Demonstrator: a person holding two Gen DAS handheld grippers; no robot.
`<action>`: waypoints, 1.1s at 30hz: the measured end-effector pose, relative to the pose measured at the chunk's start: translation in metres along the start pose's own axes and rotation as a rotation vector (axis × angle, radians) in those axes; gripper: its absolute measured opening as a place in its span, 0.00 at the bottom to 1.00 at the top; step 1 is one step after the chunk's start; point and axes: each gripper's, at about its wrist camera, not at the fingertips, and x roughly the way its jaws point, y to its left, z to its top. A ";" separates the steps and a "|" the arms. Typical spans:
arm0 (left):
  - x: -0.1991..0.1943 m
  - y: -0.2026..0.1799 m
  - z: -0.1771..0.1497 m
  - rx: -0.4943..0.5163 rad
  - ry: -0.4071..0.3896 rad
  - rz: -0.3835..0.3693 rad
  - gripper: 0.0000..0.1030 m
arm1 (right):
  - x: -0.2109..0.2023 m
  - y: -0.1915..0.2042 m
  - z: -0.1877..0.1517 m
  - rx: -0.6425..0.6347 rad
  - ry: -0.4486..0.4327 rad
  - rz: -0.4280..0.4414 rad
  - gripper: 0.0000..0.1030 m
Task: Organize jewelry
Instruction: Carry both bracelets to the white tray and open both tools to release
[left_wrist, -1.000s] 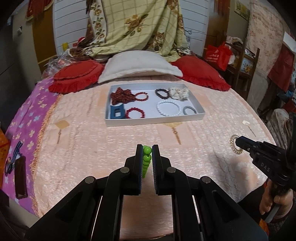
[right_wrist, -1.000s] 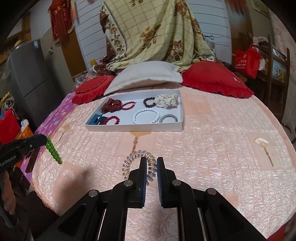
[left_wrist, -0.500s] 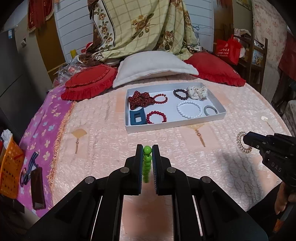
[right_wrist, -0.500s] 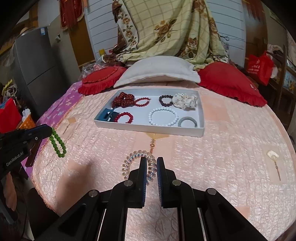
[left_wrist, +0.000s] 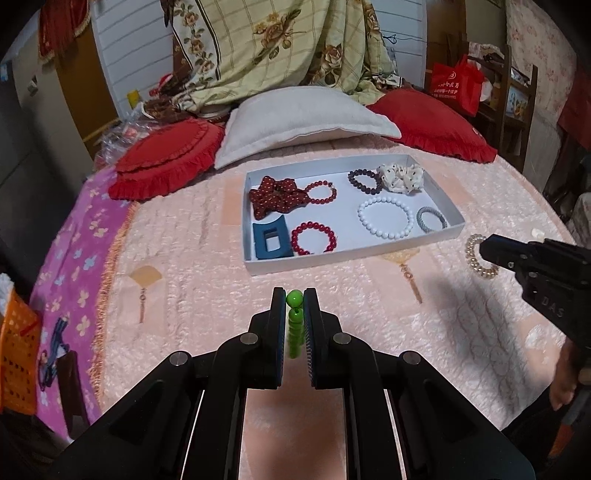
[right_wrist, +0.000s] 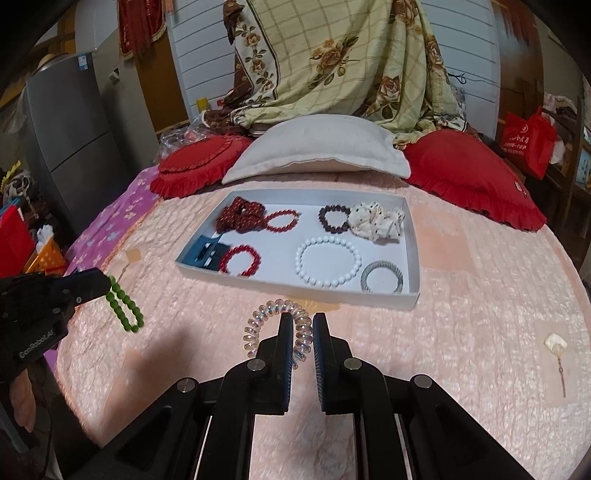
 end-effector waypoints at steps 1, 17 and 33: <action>0.003 0.002 0.005 -0.008 0.005 -0.010 0.08 | 0.004 -0.002 0.004 0.004 -0.001 0.003 0.10; 0.083 0.000 0.114 -0.054 0.055 -0.181 0.08 | 0.117 -0.043 0.049 0.184 0.115 0.151 0.10; 0.183 -0.023 0.135 -0.099 0.228 -0.378 0.08 | 0.177 -0.025 0.053 0.123 0.233 0.146 0.10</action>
